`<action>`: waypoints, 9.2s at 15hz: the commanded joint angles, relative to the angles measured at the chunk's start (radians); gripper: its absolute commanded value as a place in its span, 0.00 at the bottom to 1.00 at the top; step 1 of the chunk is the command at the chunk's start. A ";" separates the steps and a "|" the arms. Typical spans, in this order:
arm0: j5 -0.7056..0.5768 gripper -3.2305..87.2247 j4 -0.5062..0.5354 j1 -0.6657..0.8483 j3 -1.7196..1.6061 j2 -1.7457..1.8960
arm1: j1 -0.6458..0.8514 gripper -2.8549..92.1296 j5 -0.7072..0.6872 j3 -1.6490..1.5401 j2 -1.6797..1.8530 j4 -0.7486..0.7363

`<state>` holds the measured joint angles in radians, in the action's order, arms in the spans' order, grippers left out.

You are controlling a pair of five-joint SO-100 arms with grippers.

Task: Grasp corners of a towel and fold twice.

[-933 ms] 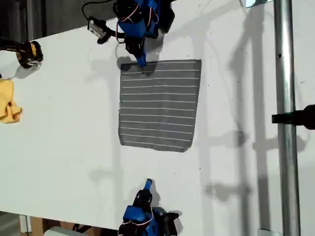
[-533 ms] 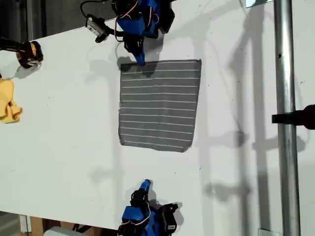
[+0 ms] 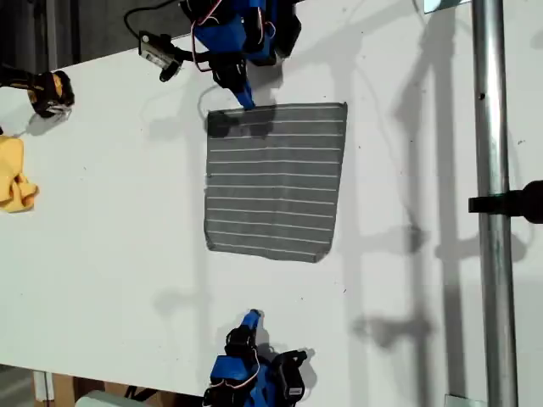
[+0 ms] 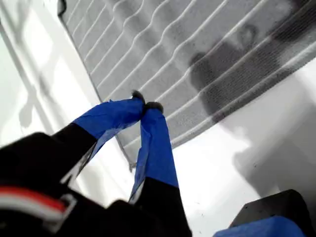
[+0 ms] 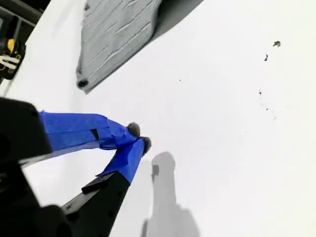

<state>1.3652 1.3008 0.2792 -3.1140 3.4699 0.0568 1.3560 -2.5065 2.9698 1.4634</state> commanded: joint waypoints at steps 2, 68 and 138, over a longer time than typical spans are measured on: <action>0.003 0.01 0.000 0.003 0.000 0.005 | -0.167 0.03 -0.005 0.253 -0.235 0.015; -0.023 0.01 -0.166 -0.236 0.611 -0.675 | -0.594 0.03 -0.141 0.304 -1.285 -0.446; -0.483 0.01 0.149 -0.449 2.175 -2.286 | -0.520 0.03 -0.331 0.945 -1.322 0.031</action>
<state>0.8943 1.4281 -0.2209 -0.9695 1.0953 -0.5200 1.0385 -1.5953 1.5831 1.4634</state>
